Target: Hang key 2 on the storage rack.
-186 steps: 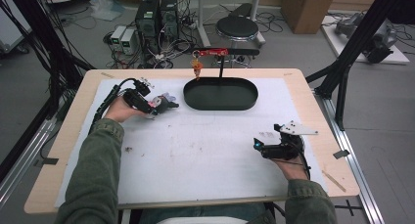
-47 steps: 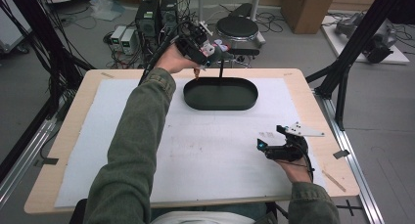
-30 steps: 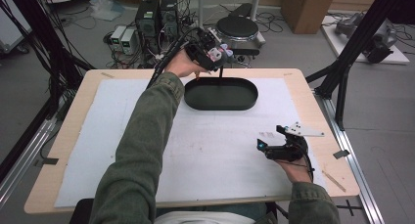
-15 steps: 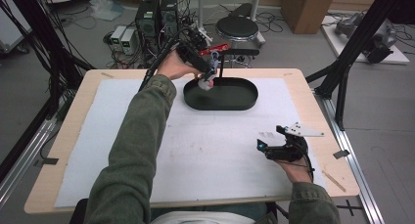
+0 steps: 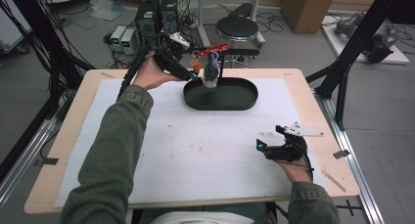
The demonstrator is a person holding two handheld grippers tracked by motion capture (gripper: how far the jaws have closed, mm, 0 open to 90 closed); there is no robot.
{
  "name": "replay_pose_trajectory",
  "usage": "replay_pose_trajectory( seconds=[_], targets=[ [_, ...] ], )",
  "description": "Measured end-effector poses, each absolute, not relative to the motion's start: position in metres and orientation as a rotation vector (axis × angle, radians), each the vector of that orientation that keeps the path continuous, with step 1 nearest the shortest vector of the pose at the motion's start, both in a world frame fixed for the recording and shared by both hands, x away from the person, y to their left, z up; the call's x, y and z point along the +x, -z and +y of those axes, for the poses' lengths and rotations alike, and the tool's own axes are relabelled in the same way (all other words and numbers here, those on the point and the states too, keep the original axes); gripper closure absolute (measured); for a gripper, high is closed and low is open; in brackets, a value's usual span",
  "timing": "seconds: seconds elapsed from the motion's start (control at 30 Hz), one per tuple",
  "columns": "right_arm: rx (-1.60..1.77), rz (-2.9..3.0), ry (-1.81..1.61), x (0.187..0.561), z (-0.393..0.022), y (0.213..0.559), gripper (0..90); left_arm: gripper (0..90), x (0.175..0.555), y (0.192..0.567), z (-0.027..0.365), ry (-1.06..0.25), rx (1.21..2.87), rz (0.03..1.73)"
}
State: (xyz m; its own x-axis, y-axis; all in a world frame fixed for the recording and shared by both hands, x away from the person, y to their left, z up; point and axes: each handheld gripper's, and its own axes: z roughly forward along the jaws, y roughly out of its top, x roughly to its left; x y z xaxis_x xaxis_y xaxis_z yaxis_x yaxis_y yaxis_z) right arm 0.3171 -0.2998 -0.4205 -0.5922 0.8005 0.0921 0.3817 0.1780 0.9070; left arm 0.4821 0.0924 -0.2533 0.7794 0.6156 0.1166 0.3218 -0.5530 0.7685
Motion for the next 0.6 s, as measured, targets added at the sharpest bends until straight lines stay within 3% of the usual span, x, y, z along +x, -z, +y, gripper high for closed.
replay_pose_trajectory(
  seconds=[0.6],
  targets=[
    [1.110,2.060,-1.389,0.318,-0.296,0.419,0.5,10.7,0.458,0.278,0.143,-0.483,2.186,0.774]
  ],
)
